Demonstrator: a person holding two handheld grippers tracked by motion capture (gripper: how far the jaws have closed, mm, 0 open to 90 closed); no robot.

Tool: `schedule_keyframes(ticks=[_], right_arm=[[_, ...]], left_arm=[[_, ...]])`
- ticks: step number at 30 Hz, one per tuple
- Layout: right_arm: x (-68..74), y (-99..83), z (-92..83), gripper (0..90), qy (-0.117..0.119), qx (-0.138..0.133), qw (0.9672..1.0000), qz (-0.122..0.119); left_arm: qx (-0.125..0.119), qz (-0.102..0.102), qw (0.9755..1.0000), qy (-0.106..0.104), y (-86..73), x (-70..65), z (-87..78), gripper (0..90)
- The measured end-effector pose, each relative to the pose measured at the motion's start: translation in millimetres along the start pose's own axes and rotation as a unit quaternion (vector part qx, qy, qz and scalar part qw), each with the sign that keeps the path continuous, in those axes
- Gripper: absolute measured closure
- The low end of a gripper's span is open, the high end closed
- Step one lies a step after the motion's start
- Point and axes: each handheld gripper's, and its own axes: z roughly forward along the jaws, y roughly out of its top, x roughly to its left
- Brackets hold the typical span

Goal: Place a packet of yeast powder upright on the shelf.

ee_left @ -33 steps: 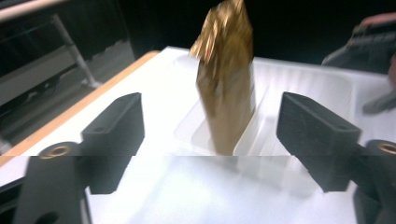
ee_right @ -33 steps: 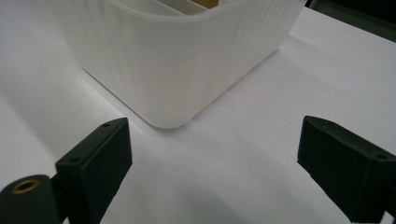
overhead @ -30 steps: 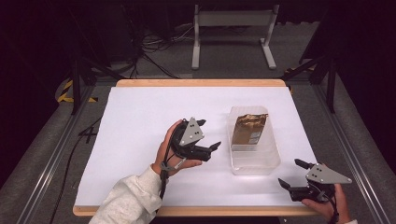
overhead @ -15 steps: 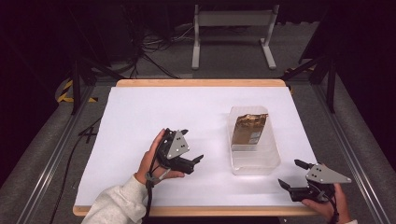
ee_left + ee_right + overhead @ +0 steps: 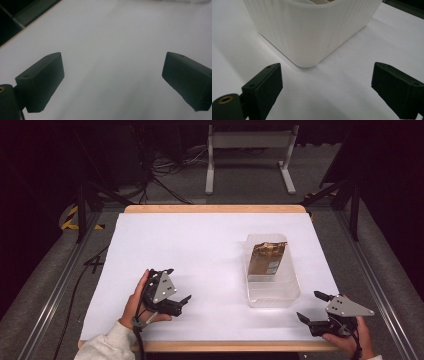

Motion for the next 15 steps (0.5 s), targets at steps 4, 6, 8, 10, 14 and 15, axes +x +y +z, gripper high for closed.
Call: schedule_keyframes(ticks=[4, 6, 8, 10, 14, 15], right_arm=[[-0.3, 0.0, 0.0, 10.7, 0.001, 0.0, 1.0, 0.0], [-0.5, 0.0, -0.1, 10.6, 0.0, 0.0, 1.0, -0.001], [-0.6, 0.5, -0.7, 10.6, 0.0, -0.003, 1.0, 0.002], [-0.2, 0.8, -0.7, 10.6, 0.0, -0.003, 1.0, -0.001], [0.4, 1.1, -0.1, 10.6, 0.002, -0.001, 1.0, -0.001], [0.2, 1.2, 0.2, 10.6, 0.001, -0.001, 1.0, -0.002]], left_arm=[[0.002, -0.034, 0.9993, 0.015, -23.0, 8.6, -14.6, 4.3], [-0.005, -0.055, 0.9983, 0.015, -32.3, 12.4, -23.1, 4.2], [-0.009, -0.068, 0.9973, 0.028, -41.6, 16.2, -32.7, 3.9], [-0.015, -0.084, 0.9958, 0.032, -51.0, 20.6, -40.8, 3.9], [-0.03, -0.108, 0.9923, 0.053, -67.9, 29.1, -56.5, 3.8], [-0.032, -0.111, 0.9915, 0.06, -71.4, 30.6, -59.7, 3.8]])
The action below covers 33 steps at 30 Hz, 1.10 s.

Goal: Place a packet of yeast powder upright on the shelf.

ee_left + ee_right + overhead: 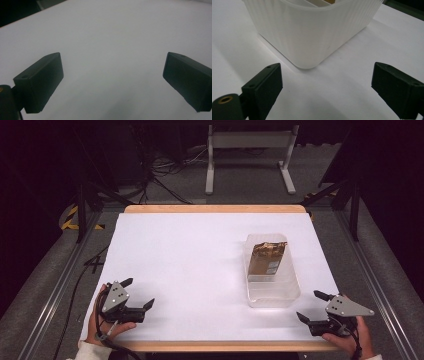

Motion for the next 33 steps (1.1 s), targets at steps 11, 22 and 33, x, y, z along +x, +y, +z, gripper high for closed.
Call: schedule_keyframes(ticks=[11, 22, 33], right_arm=[[0.1, 0.8, 0.4, 10.2, 0.001, -0.005, 1.0, -0.004], [0.1, 2.3, 1.4, 9.7, 0.003, -0.01, 0.9999, -0.005], [-0.8, 1.8, 1.8, 9.6, 0.006, -0.009, 0.9999, -0.003]], left_arm=[[-0.016, -0.045, 0.9983, 0.032, -24.3, 15.3, -18.9, 4.7], [-0.015, -0.037, 0.9991, 0.016, -17.4, 8.5, -12.8, 5.8], [0.003, -0.021, 0.9996, 0.019, -14.9, 2.8, -8.3, 5.4]])
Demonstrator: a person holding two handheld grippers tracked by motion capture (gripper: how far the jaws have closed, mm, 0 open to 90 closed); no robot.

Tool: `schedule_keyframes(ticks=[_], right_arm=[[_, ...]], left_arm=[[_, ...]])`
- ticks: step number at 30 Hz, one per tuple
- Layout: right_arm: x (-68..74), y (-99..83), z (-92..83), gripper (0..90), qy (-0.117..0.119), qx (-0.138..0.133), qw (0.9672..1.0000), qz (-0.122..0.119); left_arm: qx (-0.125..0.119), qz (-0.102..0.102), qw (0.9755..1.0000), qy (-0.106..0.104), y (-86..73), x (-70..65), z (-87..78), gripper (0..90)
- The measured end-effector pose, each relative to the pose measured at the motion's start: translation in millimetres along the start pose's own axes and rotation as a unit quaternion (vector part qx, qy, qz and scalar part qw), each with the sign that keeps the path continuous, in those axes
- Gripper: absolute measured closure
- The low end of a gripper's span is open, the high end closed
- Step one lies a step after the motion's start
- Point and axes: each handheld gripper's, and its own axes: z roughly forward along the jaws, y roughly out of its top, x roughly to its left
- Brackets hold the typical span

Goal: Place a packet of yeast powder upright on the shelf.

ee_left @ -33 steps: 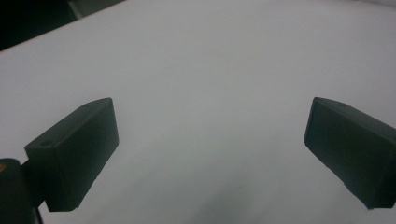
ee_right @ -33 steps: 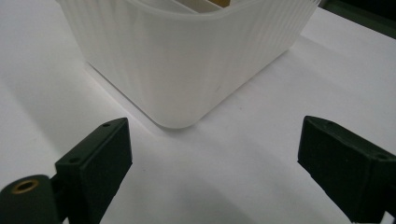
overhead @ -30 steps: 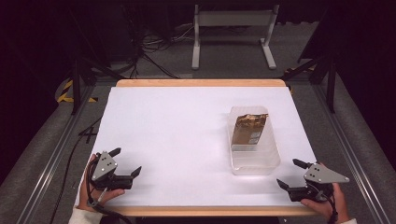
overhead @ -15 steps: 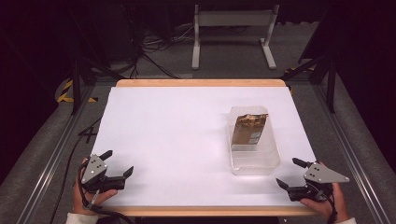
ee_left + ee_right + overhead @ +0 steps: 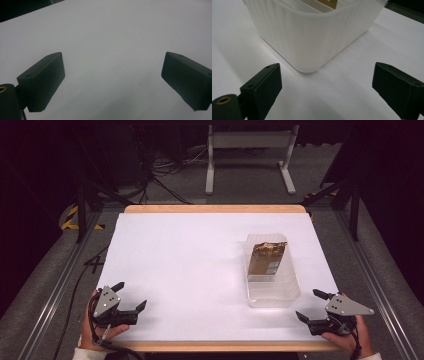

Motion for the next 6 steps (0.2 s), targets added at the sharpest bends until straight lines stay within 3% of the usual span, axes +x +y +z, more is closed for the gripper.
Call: schedule_keyframes(ticks=[6], right_arm=[[-0.5, -0.3, -0.3, 9.6, 0.0, -0.002, 1.0, 0.001]], left_arm=[[0.002, 0.002, 1.0, 0.0, 1.6, -0.6, 2.3, 5.2]])
